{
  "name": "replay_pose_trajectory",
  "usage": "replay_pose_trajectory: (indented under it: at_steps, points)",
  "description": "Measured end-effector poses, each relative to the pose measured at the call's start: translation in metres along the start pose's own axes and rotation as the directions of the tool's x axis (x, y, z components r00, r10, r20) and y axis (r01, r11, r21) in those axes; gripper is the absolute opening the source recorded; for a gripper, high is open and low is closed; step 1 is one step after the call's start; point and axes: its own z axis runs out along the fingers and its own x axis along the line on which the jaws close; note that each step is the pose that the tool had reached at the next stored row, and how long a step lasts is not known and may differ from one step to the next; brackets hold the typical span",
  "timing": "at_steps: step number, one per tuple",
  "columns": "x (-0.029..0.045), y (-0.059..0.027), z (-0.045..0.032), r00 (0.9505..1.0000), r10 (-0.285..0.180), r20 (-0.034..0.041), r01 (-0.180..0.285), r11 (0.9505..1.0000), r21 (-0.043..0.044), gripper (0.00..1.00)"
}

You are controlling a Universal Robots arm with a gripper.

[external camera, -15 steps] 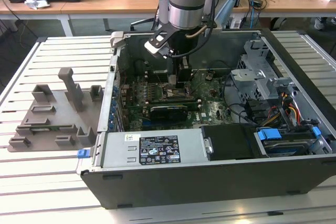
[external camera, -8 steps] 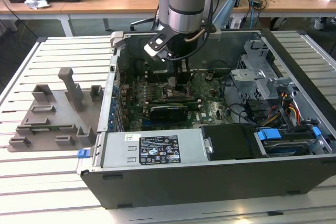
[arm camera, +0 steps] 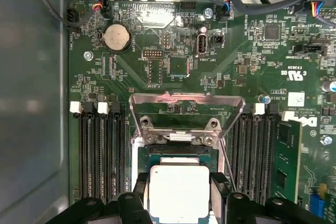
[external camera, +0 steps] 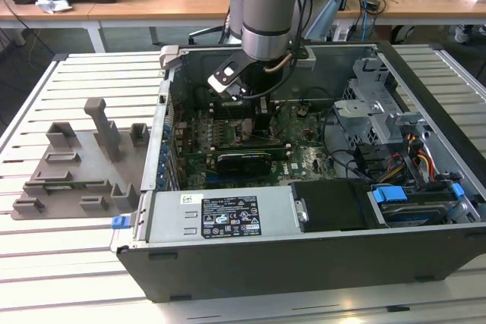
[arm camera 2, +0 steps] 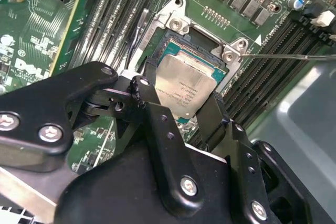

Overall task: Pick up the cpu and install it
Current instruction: 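Place the cpu into insertion slot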

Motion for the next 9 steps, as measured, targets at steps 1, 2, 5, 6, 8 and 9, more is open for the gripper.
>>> replay_pose_trajectory:
  at_steps: [1,2,5,6,8,9]
  points:
    - [0.0,-0.0001,0.0007,1.0,0.0,0.0,0.0,1.0,0.0,0.55]
    - [0.0,-0.0003,0.0013,1.0,0.001,0.0001,-0.001,1.0,0.0,0.55]
    - [0.0,-0.0005,0.0048,1.0,0.001,0.0002,-0.001,1.0,0.0,0.55]
    - [0.0,-0.0005,0.0061,1.0,0.001,0.0001,-0.001,1.0,0.0,0.55]
    - [-0.0001,-0.0005,0.0065,1.0,0.001,0.0005,-0.001,1.0,0.0001,0.55]
    - [-0.0001,-0.0005,0.0065,1.0,0.001,0.0005,-0.001,1.0,0.0001,0.55]
